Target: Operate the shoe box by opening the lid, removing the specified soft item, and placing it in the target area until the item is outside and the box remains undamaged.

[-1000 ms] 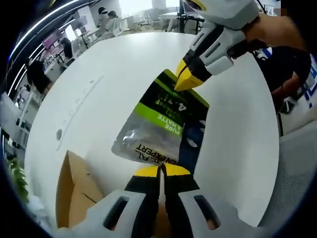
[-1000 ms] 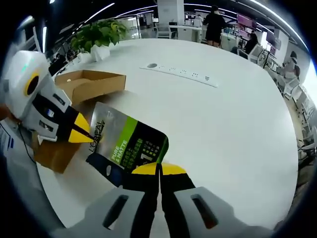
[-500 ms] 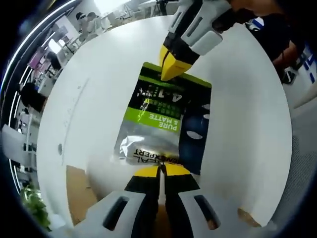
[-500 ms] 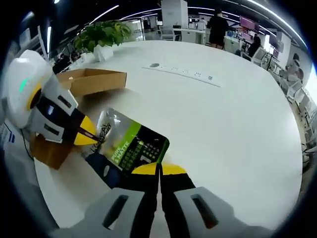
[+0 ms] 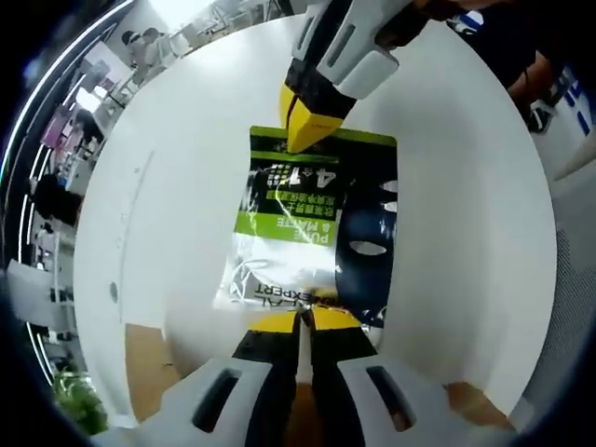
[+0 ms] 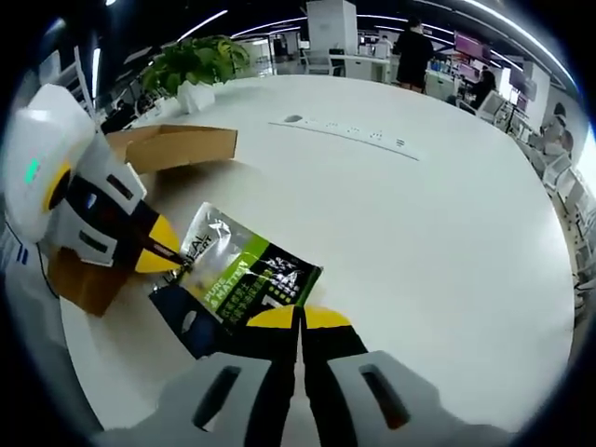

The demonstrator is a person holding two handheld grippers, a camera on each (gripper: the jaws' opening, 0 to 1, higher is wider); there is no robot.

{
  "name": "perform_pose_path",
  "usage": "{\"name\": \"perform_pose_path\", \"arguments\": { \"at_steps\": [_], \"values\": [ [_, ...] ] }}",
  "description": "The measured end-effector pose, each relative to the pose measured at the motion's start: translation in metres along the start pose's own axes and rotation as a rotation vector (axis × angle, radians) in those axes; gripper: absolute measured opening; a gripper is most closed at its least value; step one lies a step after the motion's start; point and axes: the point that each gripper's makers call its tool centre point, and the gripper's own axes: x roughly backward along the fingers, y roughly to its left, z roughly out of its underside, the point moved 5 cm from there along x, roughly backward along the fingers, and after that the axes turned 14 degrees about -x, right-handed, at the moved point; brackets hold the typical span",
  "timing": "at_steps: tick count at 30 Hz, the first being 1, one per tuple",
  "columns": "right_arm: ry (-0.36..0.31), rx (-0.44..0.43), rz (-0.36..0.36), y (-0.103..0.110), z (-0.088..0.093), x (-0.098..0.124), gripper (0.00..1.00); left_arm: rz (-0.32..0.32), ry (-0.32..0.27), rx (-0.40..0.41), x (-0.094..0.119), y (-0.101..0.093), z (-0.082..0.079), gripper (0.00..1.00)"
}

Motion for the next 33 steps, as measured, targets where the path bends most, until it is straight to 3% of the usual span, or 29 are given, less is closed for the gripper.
{"name": "perform_pose_path", "arguments": {
  "at_steps": [17,19,21,23,33],
  "values": [
    [0.019,0.035,0.017,-0.003,0.003,-0.005,0.04,-0.001,0.011,0.054,0.008,-0.002,0.01,0.1],
    [0.02,0.096,0.046,-0.006,0.004,-0.003,0.08,0.006,-0.006,0.07,0.01,-0.004,0.01,0.11],
    [0.015,0.125,0.046,-0.005,0.004,0.0,0.11,0.02,-0.045,0.14,0.012,-0.006,0.009,0.13],
    [0.01,0.129,0.045,-0.004,0.003,0.002,0.13,0.013,-0.076,0.136,0.015,-0.004,0.007,0.14],
    [-0.009,0.132,0.04,0.001,0.0,0.014,0.15,-0.019,-0.112,0.158,0.033,-0.001,0.002,0.19]
  ]
}}
